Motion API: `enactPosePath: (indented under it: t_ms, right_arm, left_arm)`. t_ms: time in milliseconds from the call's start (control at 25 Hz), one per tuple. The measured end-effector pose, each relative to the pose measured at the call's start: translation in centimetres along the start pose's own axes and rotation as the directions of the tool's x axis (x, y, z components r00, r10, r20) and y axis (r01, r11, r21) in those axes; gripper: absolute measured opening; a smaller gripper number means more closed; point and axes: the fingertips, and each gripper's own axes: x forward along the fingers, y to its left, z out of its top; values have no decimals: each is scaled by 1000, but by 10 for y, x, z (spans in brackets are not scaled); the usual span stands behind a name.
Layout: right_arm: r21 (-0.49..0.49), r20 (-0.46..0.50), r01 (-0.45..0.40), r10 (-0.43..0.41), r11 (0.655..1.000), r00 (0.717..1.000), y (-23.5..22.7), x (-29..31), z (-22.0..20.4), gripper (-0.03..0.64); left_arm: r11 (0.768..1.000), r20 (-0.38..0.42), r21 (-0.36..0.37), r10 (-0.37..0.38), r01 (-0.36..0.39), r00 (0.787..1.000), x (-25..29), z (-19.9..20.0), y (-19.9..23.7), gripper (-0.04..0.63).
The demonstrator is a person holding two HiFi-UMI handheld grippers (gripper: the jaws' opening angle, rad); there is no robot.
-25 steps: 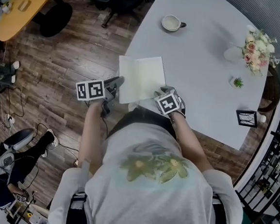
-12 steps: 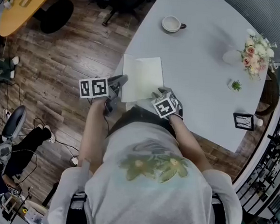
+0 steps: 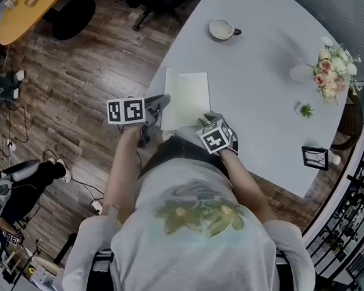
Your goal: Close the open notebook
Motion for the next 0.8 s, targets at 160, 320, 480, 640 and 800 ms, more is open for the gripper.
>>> enactPosePath:
  t_ms: [160, 320, 480, 640, 800]
  right_arm:
    - [-5, 9, -1, 1, 1000, 1000, -3, -3, 1, 75]
    - [-11, 0, -28, 28, 1000, 1000, -2, -5, -2, 36]
    - [-32, -20, -59, 58, 998, 998, 3, -7, -4, 25]
    - [-43, -32, -77, 75, 996, 997, 6, -10, -6, 20]
    - [-39, -25, -72, 71, 997, 997, 4, -13, -7, 20]
  left_arm:
    - [1000, 0, -6, 4, -4, 1000, 6, 0, -4, 23]
    - [1000, -2, -13, 12, -12, 1000, 12, -2, -7, 23]
    - [1000, -4, -17, 18, -18, 1000, 16, -2, -10, 23]
    - [1000, -8, -18, 22, -22, 1000, 21, -3, -12, 23]
    - [999, -11, -21, 26, -26, 1000, 28, -5, -14, 23]
